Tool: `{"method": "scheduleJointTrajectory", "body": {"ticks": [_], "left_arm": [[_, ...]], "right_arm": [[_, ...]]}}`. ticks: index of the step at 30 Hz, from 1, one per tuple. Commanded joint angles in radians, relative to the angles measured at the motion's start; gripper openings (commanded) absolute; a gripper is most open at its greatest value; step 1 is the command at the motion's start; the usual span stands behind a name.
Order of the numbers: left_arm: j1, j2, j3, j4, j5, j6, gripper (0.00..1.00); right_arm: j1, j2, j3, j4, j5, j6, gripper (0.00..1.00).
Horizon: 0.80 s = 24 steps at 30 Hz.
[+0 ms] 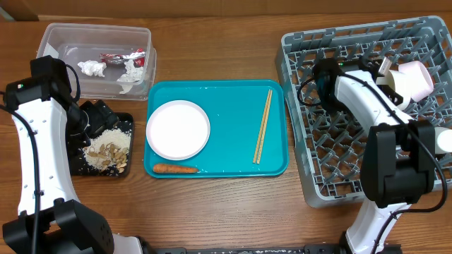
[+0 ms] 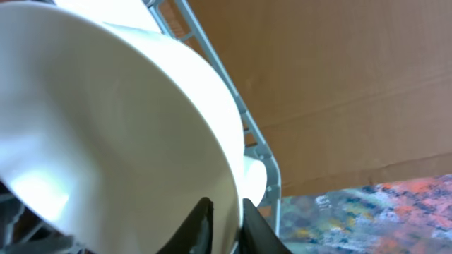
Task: Sort waste into correct bins and load items into the dishwasher
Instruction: 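Carry the pink-rimmed bowl with the right gripper into the rack and release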
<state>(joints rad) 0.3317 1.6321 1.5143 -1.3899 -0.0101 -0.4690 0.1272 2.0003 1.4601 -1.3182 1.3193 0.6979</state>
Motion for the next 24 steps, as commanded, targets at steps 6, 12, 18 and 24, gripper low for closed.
{"method": "scheduleJointTrajectory", "body": {"ticks": [6, 12, 18, 24], "left_arm": [[0.002, -0.024, 0.013, 0.003, 0.011, -0.007, 1.00], [0.002, -0.024, 0.013, 0.002, 0.011, -0.007, 1.00], [0.002, -0.024, 0.013, 0.002, 0.011, -0.007, 1.00], [0.002, -0.024, 0.013, -0.001, 0.011, -0.006, 1.00]], "right_arm": [[0.111, -0.054, -0.010, 0.019, -0.194, 0.066, 0.45], [0.183, -0.128, -0.010, 0.022, -0.216, 0.066, 0.59], [0.200, -0.241, 0.021, 0.027, -0.408, 0.064, 0.76], [0.217, -0.338, 0.079, 0.117, -0.830, -0.178, 0.89]]}}
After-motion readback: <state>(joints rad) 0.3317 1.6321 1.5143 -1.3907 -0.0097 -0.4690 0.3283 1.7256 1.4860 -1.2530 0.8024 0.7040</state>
